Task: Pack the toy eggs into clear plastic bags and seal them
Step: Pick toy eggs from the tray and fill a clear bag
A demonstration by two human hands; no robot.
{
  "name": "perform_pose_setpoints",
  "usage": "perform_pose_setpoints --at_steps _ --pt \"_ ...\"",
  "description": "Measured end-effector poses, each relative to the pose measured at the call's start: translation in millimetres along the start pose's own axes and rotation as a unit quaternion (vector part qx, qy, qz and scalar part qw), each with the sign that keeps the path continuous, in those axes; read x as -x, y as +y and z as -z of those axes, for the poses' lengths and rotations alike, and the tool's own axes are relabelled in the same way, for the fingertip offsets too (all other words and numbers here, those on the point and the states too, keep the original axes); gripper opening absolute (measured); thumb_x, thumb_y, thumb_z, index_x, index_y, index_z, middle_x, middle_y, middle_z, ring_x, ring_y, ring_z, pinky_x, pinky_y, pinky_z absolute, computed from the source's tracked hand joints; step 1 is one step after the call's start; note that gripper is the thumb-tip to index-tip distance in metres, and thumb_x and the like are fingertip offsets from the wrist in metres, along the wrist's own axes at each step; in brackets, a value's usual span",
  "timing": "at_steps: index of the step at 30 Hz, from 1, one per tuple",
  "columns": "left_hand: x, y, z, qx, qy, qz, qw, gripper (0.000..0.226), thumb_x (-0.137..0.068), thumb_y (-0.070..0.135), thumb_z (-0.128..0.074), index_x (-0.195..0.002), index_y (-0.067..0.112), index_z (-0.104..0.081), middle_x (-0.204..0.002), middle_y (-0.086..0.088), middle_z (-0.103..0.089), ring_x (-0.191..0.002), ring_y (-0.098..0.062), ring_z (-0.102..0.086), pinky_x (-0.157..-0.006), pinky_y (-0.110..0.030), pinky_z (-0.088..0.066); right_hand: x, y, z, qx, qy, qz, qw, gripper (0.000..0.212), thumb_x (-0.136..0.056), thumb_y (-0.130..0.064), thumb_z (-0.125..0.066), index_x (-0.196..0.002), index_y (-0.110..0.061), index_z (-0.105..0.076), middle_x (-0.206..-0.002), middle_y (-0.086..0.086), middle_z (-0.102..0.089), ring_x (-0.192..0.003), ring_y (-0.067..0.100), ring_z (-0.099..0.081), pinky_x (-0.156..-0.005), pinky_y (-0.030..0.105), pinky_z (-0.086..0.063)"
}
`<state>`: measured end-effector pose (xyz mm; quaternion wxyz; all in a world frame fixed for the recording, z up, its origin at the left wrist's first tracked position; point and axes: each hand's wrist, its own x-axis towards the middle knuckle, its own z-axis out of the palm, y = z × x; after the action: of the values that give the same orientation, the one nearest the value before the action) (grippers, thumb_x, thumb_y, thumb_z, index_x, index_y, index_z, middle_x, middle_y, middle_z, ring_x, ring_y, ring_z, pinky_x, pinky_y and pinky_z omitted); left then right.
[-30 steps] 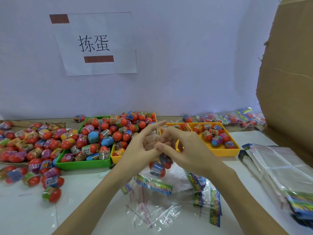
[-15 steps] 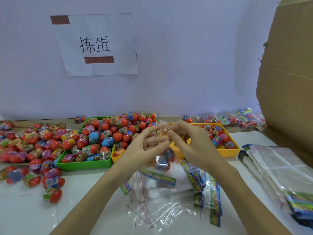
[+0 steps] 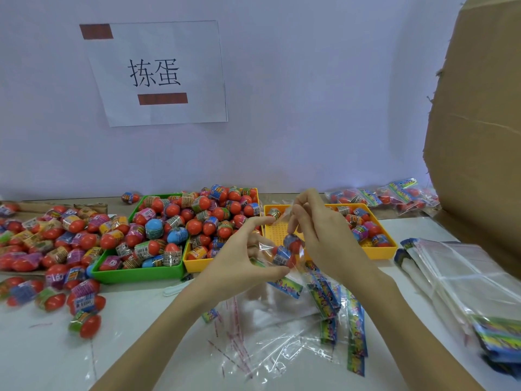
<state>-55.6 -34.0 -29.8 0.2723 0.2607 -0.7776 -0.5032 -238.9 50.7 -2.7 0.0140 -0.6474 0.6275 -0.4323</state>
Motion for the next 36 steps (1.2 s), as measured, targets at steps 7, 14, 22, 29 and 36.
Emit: perform_pose_setpoints --at_steps 7,14,22,29,36 --pt "1 -1 -6 -0.032 0.024 -0.006 0.999 0.073 -0.077 0.033 -0.092 -0.136 0.049 -0.052 -0.112 0.003 -0.072 -0.102 -0.005 -0.072 -0.093 -0.029 -0.059 2 -4 -1 0.038 -0.005 0.013 0.999 0.018 -0.112 -0.035 -0.03 -0.107 -0.023 -0.043 -0.082 -0.008 -0.067 -0.065 0.005 -0.058 -0.062 0.032 -0.047" --pt "-1 -3 -2 0.035 0.057 0.031 0.997 0.061 -0.087 0.016 -0.088 -0.132 0.043 -0.058 -0.125 0.006 -0.075 -0.104 -0.013 -0.076 -0.087 -0.035 -0.064 2 -4 -2 0.052 0.008 0.02 0.998 0.016 -0.112 -0.034 -0.034 -0.108 -0.022 -0.045 -0.079 -0.008 -0.063 -0.068 0.01 -0.061 -0.061 0.039 -0.051" --pt "-7 -1 9 0.244 0.076 0.13 0.958 0.063 -0.083 -0.006 -0.083 -0.135 0.022 -0.06 -0.109 -0.013 -0.081 -0.103 -0.029 -0.079 -0.09 -0.037 -0.064 1 -4 1 -0.073 0.04 -0.012 0.996 0.015 -0.109 -0.034 -0.048 -0.104 -0.021 -0.051 -0.081 -0.007 -0.071 -0.07 0.011 -0.069 -0.065 0.031 -0.055" --pt "-8 -1 12 0.244 0.098 0.107 0.959 0.073 -0.083 -0.007 -0.082 -0.142 0.025 -0.052 -0.115 -0.016 -0.079 -0.11 -0.032 -0.077 -0.094 -0.042 -0.058 1 -3 3 -0.119 0.017 -0.061 0.991 0.017 -0.098 -0.023 -0.073 -0.1 -0.019 -0.056 -0.091 -0.01 -0.071 -0.088 0.005 -0.07 -0.078 0.026 -0.057" --pt "-4 1 13 0.186 0.078 0.071 0.977 0.075 -0.087 0.0 -0.083 -0.148 0.028 -0.05 -0.127 -0.01 -0.076 -0.115 -0.025 -0.075 -0.098 -0.039 -0.061 0 -4 7 -0.109 0.03 -0.106 0.988 0.014 -0.104 -0.023 -0.065 -0.098 -0.021 -0.052 -0.092 -0.003 -0.074 -0.09 0.014 -0.072 -0.084 0.046 -0.059"
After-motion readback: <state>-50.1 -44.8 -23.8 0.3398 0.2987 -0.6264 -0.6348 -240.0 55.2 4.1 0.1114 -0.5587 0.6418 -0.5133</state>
